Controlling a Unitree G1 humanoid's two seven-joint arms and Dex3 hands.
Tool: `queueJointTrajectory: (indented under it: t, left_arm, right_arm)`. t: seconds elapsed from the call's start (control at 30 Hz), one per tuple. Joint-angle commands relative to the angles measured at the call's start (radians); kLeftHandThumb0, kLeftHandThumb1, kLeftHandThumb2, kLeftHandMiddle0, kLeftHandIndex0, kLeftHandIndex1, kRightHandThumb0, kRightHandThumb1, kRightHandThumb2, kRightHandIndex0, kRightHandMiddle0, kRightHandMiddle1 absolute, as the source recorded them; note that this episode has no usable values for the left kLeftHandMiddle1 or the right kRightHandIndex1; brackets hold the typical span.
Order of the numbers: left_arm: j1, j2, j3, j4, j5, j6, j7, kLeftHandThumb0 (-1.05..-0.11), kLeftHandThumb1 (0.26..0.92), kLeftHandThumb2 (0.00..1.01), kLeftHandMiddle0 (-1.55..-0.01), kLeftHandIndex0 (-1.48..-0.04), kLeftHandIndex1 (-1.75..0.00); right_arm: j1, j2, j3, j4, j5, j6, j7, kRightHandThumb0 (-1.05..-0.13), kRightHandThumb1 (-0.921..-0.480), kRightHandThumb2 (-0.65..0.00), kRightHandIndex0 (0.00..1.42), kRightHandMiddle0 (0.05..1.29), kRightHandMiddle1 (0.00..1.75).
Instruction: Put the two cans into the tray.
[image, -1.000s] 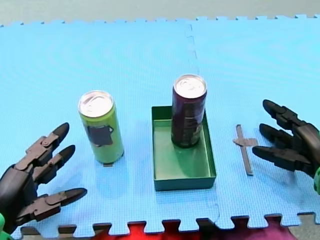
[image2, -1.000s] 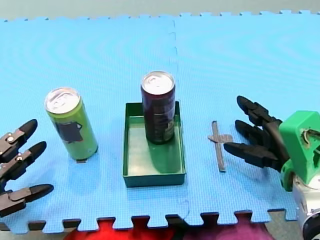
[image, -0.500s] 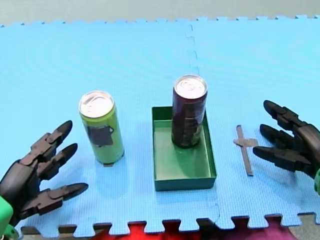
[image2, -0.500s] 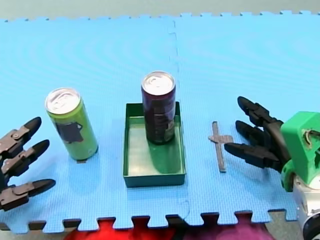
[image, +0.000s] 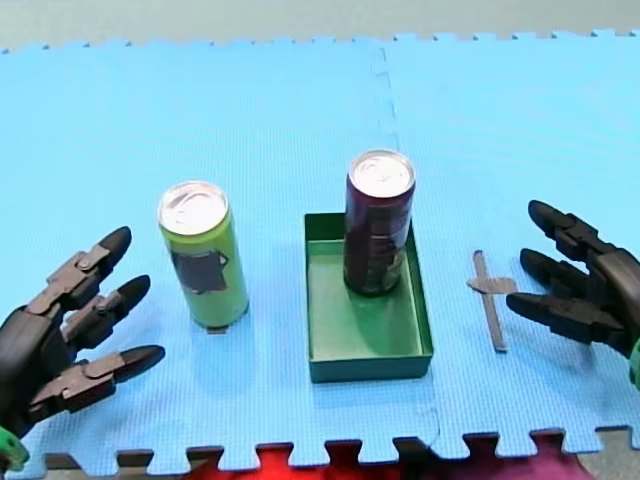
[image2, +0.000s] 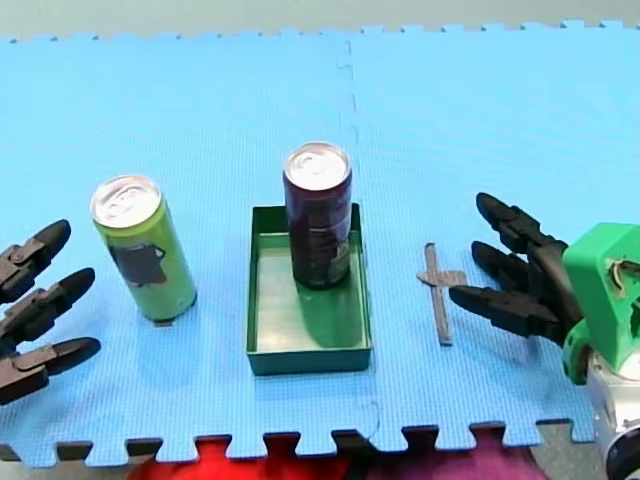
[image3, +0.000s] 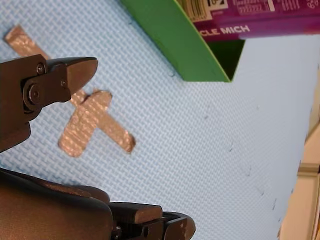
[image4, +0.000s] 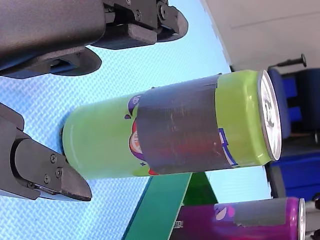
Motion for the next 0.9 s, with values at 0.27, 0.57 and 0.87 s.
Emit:
queueJointTrajectory:
  t: [0.27, 0.57, 0.87]
  left_arm:
    - [-0.032, 0.006, 0.024, 0.023, -0.022, 0.014, -0.026, -1.048, 0.773, 0.0, -0.34, -0.14, 0.0]
    - [-0.051, 0.008, 0.023, 0.038, -0.008, 0.007, -0.021, -1.048, 0.749, 0.0, -0.34, -0.13, 0.0]
    - [-0.089, 0.007, 0.013, 0.053, 0.021, 0.007, -0.007, -1.048, 0.737, 0.0, -0.35, -0.14, 0.0]
  right_arm:
    - [0.002, -0.006, -0.013, 0.008, 0.015, 0.023, 0.004, -1.048, -0.863, -0.004, 0.17, 0.11, 0.0]
    - [0.003, -0.005, -0.018, 0.004, 0.018, 0.024, 0.007, -1.048, -0.875, -0.008, 0.17, 0.11, 0.0]
    - [0.01, -0.006, -0.018, 0.0, 0.016, 0.016, 0.009, -1.048, -0.894, -0.013, 0.16, 0.12, 0.0]
